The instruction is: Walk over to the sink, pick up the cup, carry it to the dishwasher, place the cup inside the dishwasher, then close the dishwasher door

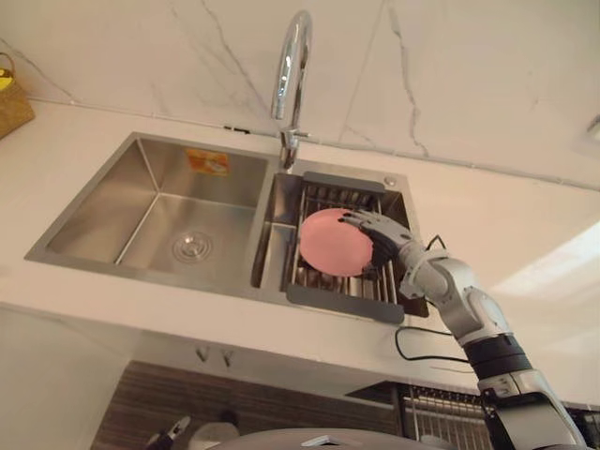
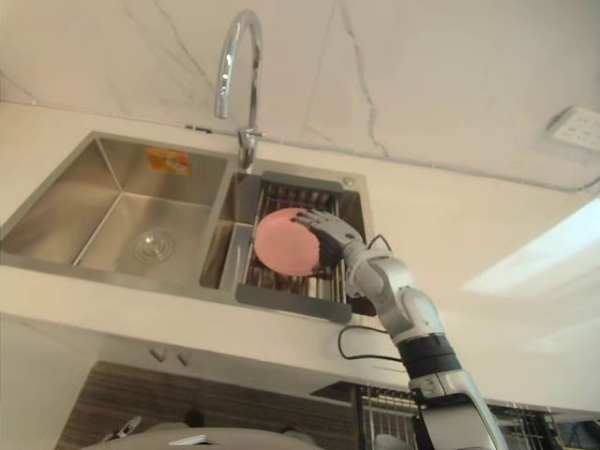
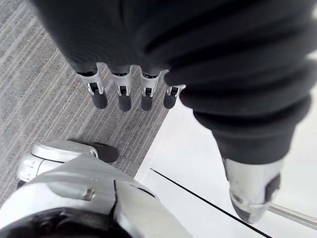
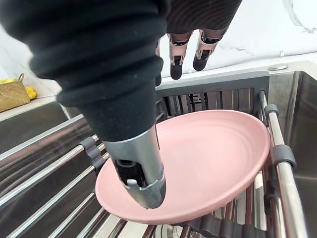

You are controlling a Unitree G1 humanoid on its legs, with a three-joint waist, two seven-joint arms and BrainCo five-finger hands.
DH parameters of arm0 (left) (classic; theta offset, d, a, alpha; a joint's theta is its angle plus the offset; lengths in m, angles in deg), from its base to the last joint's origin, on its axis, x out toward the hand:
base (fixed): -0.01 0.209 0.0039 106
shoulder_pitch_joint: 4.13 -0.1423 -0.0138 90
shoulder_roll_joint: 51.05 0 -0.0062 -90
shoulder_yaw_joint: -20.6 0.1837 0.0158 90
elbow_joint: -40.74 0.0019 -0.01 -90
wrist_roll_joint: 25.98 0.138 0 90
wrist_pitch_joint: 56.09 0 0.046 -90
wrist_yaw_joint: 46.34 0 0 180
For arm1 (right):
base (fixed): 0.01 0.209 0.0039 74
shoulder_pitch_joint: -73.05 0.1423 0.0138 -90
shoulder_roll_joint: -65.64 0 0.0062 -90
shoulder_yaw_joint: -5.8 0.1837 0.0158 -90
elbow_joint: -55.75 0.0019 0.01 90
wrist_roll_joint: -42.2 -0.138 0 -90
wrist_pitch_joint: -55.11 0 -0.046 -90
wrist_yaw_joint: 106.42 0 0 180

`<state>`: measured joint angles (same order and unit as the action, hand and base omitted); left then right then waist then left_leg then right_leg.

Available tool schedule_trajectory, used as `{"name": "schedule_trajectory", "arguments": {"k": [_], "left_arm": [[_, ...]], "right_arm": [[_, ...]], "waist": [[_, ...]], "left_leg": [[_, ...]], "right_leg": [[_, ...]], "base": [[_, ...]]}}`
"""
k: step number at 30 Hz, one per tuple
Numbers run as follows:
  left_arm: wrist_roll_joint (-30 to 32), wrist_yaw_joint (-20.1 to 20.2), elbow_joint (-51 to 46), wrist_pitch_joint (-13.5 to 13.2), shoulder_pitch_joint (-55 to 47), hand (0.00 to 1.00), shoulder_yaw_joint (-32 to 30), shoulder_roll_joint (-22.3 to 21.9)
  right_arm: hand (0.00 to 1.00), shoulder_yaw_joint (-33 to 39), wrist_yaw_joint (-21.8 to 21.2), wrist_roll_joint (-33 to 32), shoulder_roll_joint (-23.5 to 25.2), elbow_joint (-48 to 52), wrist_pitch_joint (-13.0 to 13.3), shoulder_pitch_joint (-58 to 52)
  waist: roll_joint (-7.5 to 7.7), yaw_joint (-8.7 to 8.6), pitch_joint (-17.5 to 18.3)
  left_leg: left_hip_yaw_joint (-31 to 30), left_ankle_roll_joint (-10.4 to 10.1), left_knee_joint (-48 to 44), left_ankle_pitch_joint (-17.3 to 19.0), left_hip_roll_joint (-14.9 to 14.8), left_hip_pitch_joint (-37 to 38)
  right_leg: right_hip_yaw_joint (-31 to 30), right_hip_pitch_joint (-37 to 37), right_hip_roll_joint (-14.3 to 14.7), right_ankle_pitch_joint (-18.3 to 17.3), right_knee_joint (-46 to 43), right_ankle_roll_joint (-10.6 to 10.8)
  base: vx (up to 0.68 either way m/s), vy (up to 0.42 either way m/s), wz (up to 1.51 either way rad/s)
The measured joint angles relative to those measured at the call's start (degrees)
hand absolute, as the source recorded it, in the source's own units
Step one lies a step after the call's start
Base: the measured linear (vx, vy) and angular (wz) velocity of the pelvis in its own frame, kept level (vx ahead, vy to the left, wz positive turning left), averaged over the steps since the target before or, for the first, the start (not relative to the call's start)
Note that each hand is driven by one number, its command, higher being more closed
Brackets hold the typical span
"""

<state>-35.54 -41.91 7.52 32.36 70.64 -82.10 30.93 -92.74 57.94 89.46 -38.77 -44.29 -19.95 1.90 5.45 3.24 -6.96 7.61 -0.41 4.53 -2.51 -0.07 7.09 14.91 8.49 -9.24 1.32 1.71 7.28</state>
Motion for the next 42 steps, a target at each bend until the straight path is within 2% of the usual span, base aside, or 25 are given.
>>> {"name": "schedule_trajectory", "arguments": {"k": [11,21,27,38,42], "left_arm": [[0.4,0.0,0.0,0.0,-0.2,0.00,1.5,0.1],[0.4,0.0,-1.1,0.0,-0.2,0.00,1.6,0.1],[0.4,0.0,-1.7,0.0,-0.2,0.00,2.1,0.1],[0.2,-0.1,-2.0,0.0,-0.2,0.00,3.9,0.4],[0.2,-0.3,-2.0,0.0,-0.2,0.00,4.2,0.4]], "right_arm": [[0.00,-0.5,1.4,2.9,0.0,-2.9,0.0,0.0],[0.00,-2.7,2.5,8.6,0.1,-4.7,1.0,-0.2],[0.00,-2.7,4.7,11.7,0.1,-6.3,1.0,-0.2],[0.00,-4.9,7.1,17.2,0.1,-11.7,-1.4,-0.1],[0.00,-5.0,9.5,18.7,0.1,-12.6,-1.6,-0.1]], "waist": [[-0.18,-0.12,0.0],[-0.28,-0.08,0.0],[-0.32,-0.06,0.0],[-0.74,0.00,0.1],[-1.07,0.02,0.2]], "left_leg": [[-0.2,0.0,0.4,-0.7,0.2,-1.0],[0.1,0.1,0.4,-0.7,0.4,-1.3],[0.1,0.1,0.4,-0.7,0.6,-1.2],[0.0,0.0,0.5,-0.6,0.6,-1.3],[-0.1,-0.1,0.5,-0.6,0.6,-1.4]], "right_leg": [[0.1,-0.7,-0.3,0.3,0.2,-0.5],[0.0,-0.6,-0.4,0.8,1.1,0.0],[0.0,-0.6,-0.4,1.1,1.2,0.2],[0.1,-0.6,-0.4,0.7,1.2,-0.3],[0.2,-0.6,-0.4,0.7,1.2,-0.3]], "base": [[-0.07,0.001,0.02],[0.00,0.000,0.00],[0.00,0.000,0.00],[-0.03,-0.004,0.01],[0.00,0.000,0.00]]}}
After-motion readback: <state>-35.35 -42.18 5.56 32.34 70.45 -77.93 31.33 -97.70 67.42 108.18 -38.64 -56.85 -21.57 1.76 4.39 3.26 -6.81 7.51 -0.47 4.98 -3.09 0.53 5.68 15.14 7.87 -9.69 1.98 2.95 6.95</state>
